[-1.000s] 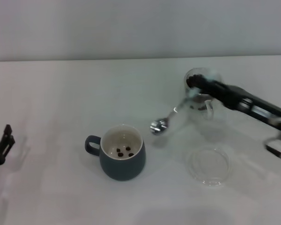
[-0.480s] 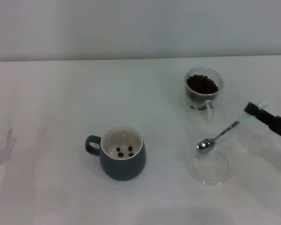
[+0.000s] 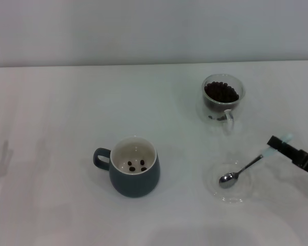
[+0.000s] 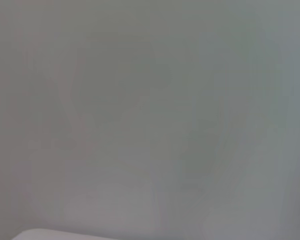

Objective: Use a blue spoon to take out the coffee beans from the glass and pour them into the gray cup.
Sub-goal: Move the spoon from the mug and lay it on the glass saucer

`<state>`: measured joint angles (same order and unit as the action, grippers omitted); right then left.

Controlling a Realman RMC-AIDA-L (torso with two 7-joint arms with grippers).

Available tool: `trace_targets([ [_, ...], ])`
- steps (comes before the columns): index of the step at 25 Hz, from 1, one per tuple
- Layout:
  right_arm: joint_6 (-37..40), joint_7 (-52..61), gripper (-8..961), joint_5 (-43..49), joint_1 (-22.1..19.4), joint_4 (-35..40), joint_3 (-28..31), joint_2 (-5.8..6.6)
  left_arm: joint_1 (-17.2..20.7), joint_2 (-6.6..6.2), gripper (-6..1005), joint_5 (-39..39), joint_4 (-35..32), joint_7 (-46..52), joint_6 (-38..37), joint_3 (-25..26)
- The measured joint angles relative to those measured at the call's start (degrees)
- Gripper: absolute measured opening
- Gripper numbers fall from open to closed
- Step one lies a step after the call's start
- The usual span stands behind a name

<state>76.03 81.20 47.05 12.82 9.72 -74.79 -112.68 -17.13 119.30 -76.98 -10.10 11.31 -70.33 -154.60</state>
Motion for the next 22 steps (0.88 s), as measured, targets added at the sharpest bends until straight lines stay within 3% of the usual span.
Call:
trace_targets([
  [7,-1.21,-0.6,151,0.07,0.04,-0.04,-0.04,-1.82,0.05,0.05,863,-0.02,-0.07,0.03,-0.33,0.0],
  [22,-3.44,-3.69,155,-0.39,0.32,-0.74,0.32,-2.19,-0.11,0.06,864,-0.01,-0.24,0.11,-0.41,0.0],
])
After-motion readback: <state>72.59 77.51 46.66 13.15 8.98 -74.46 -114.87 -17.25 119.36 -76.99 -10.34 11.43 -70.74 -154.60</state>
